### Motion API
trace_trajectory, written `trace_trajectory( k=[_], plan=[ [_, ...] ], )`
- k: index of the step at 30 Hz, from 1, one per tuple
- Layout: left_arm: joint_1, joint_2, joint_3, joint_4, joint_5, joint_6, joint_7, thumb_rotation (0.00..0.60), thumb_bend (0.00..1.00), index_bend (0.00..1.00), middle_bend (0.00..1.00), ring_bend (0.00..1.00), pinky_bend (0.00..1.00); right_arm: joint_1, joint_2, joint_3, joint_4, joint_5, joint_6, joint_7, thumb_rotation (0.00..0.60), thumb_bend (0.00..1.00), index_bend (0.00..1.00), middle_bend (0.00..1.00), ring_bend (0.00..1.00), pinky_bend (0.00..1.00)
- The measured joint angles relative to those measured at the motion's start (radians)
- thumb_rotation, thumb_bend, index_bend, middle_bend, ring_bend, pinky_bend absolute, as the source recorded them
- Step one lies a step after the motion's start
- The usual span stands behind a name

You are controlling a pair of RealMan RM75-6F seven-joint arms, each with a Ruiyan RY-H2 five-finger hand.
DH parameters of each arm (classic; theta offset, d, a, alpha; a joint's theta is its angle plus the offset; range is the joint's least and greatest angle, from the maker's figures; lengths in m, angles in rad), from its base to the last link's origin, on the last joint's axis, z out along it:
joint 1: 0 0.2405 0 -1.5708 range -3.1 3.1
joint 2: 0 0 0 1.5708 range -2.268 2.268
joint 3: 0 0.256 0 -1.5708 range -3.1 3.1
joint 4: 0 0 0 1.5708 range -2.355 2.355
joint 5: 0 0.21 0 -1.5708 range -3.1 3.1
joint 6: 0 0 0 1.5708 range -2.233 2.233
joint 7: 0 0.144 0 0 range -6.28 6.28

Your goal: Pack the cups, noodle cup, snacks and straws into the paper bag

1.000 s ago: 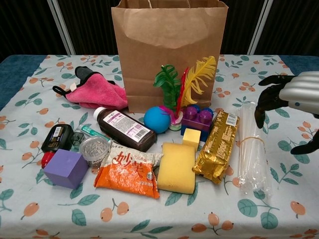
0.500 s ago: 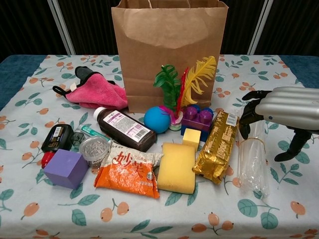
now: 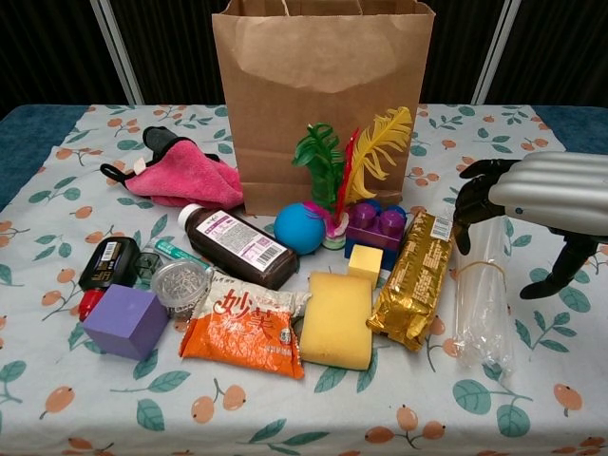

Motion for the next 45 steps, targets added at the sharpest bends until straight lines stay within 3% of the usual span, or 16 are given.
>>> trace_trajectory(
  k=[12, 13, 17, 20, 25, 27, 31, 34, 38, 45],
  plan=[
    [0.001, -0.001, 0.001, 0.007, 0.001, 0.003, -0.002, 0.6, 0.1, 0.18, 0.22, 0.15, 0.21, 0.014, -0.057, -0.006, 0.063, 0.024, -0.042, 0.011, 0.6, 0.0, 0.38, 0.32, 0.18, 0.01],
    [0.001, -0.001, 0.002, 0.008, 0.001, 0.004, -0.001, 0.6, 0.1, 0.18, 0.22, 0.15, 0.21, 0.015, -0.055, -0.007, 0.062, 0.025, -0.044, 0.009, 0.6, 0.0, 0.38, 0.33, 0.22, 0.01],
    [0.002, 0.001, 0.002, 0.004, -0.002, 0.003, -0.003, 0.6, 0.1, 0.18, 0.22, 0.15, 0.21, 0.011, -0.032, -0.006, 0.043, 0.031, -0.036, -0.021, 0.6, 0.0, 0.37, 0.4, 0.53, 0.09],
    [0.001, 0.002, 0.003, 0.001, 0.001, 0.001, -0.003, 0.6, 0.1, 0.18, 0.22, 0.15, 0.21, 0.001, 0.007, -0.003, 0.004, 0.037, -0.015, -0.05, 0.6, 0.0, 0.37, 0.45, 0.63, 0.16],
    [-0.002, -0.001, 0.005, -0.006, 0.008, 0.003, 0.003, 0.6, 0.1, 0.18, 0.22, 0.15, 0.21, -0.023, 0.078, -0.002, -0.069, 0.045, 0.031, -0.101, 0.6, 0.0, 0.37, 0.5, 0.78, 0.36],
    [-0.002, 0.0, 0.005, -0.009, 0.009, 0.005, 0.005, 0.6, 0.1, 0.18, 0.22, 0.15, 0.21, -0.032, 0.088, -0.001, -0.08, 0.048, 0.041, -0.111, 0.6, 0.0, 0.37, 0.5, 0.76, 0.36],
    [0.0, 0.006, 0.004, -0.014, 0.009, 0.011, 0.009, 0.6, 0.1, 0.18, 0.22, 0.15, 0.21, -0.04, 0.072, 0.005, -0.069, 0.036, 0.071, -0.104, 0.6, 0.0, 0.37, 0.46, 0.5, 0.25],
    [0.002, 0.01, 0.004, -0.018, 0.007, 0.011, 0.01, 0.6, 0.1, 0.18, 0.22, 0.15, 0.21, -0.04, 0.05, 0.012, -0.044, 0.028, 0.078, -0.101, 0.6, 0.0, 0.36, 0.45, 0.45, 0.18],
    [0.002, 0.011, 0.004, -0.019, 0.006, 0.009, 0.009, 0.6, 0.1, 0.18, 0.22, 0.15, 0.21, -0.036, 0.028, 0.024, -0.002, 0.037, 0.072, -0.149, 0.6, 0.0, 0.36, 0.39, 0.24, 0.07],
    [-0.002, 0.006, 0.003, -0.006, 0.001, -0.002, 0.001, 0.6, 0.1, 0.18, 0.22, 0.15, 0.21, -0.013, -0.021, 0.062, 0.093, 0.113, 0.015, -0.268, 0.6, 0.0, 0.36, 0.37, 0.2, 0.05]
  ],
)
